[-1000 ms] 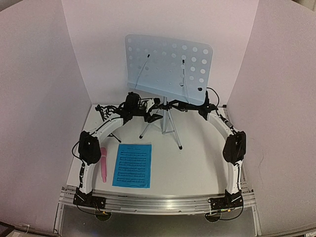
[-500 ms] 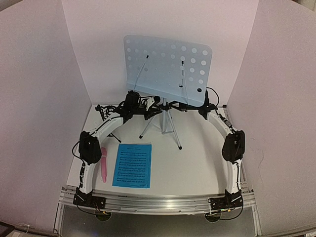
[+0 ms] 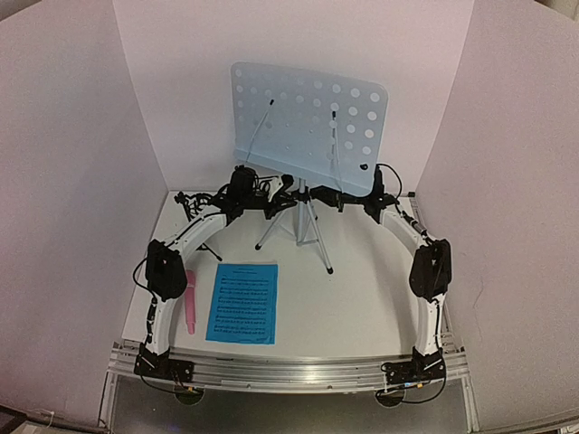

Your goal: Set up the instrument practice props

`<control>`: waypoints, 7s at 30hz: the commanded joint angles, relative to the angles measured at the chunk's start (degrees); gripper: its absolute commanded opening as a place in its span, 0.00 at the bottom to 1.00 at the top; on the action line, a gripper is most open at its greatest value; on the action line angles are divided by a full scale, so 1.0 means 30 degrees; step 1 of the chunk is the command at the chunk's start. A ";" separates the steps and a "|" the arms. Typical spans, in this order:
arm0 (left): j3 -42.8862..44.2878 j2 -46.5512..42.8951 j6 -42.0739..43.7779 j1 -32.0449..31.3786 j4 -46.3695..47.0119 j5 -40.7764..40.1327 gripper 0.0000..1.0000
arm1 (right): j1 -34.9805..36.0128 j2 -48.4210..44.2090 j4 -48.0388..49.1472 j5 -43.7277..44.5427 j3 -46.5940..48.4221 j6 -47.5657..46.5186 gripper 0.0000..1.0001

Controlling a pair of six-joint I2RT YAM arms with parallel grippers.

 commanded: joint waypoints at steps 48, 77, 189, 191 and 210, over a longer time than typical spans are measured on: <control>0.0872 0.0224 -0.0564 0.0283 -0.0288 0.1199 0.00 | 0.0783 -0.4975 0.6011 0.8685 -0.7354 -4.5543 0.73; 0.0235 0.0073 -0.1120 0.0296 0.0656 0.1362 0.00 | 0.2412 -0.3711 0.1445 0.7503 -0.4868 -4.8952 0.10; 0.2038 0.0997 0.1208 -0.0184 -0.1788 -0.0197 0.00 | -0.1223 -1.0354 0.4241 0.3813 -1.0978 -2.9466 0.60; 0.2096 0.1050 0.1151 -0.0173 -0.1779 -0.0238 0.00 | -0.1161 -0.9571 0.4225 0.3896 -1.0371 -3.1819 0.61; 0.2911 0.1531 0.1223 -0.0156 -0.2142 -0.0336 0.00 | 0.0972 -0.4589 0.1613 0.5774 -0.5060 -4.3436 0.46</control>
